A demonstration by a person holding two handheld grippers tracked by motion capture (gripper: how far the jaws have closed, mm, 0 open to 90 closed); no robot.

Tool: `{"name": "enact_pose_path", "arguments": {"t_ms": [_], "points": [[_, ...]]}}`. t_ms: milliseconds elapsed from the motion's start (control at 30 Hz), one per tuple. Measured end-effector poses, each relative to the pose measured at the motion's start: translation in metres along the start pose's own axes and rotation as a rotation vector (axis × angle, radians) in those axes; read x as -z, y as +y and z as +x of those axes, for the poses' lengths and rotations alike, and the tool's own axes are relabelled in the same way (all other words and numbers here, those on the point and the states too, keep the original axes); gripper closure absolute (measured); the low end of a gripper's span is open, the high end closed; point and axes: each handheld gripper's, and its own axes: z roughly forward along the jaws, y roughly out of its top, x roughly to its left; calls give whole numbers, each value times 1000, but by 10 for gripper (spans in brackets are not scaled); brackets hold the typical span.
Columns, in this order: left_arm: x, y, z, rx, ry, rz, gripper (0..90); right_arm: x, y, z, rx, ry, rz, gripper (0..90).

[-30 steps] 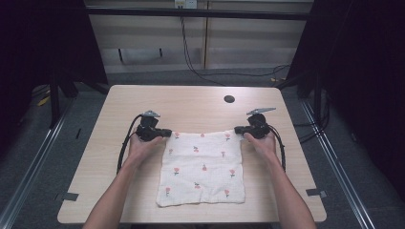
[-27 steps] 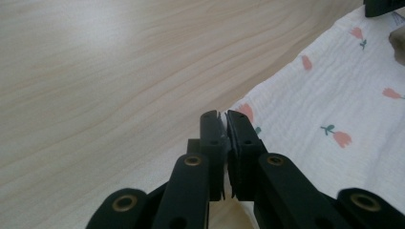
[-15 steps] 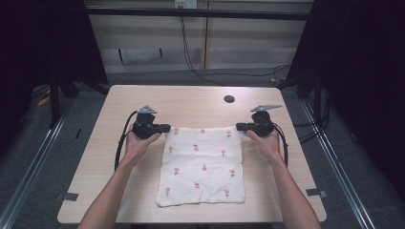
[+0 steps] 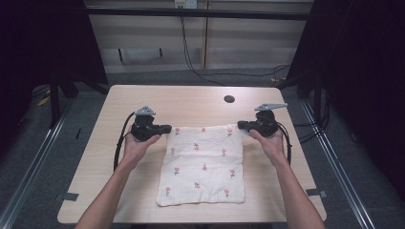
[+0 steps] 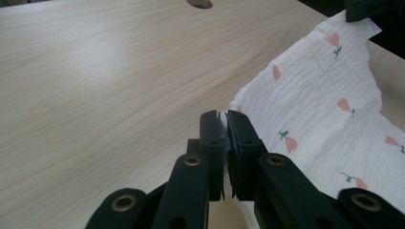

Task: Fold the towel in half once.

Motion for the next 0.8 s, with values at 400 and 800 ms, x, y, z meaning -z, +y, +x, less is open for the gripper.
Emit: {"name": "enact_pose_path", "arguments": {"t_ms": [400, 800], "points": [[23, 7, -13, -27, -26, -35, 861, 17, 1, 2, -12, -11, -11, 869], [44, 8, -18, -57, -14, -56, 861, 37, 10, 18, 36, 25, -47, 870]]}}
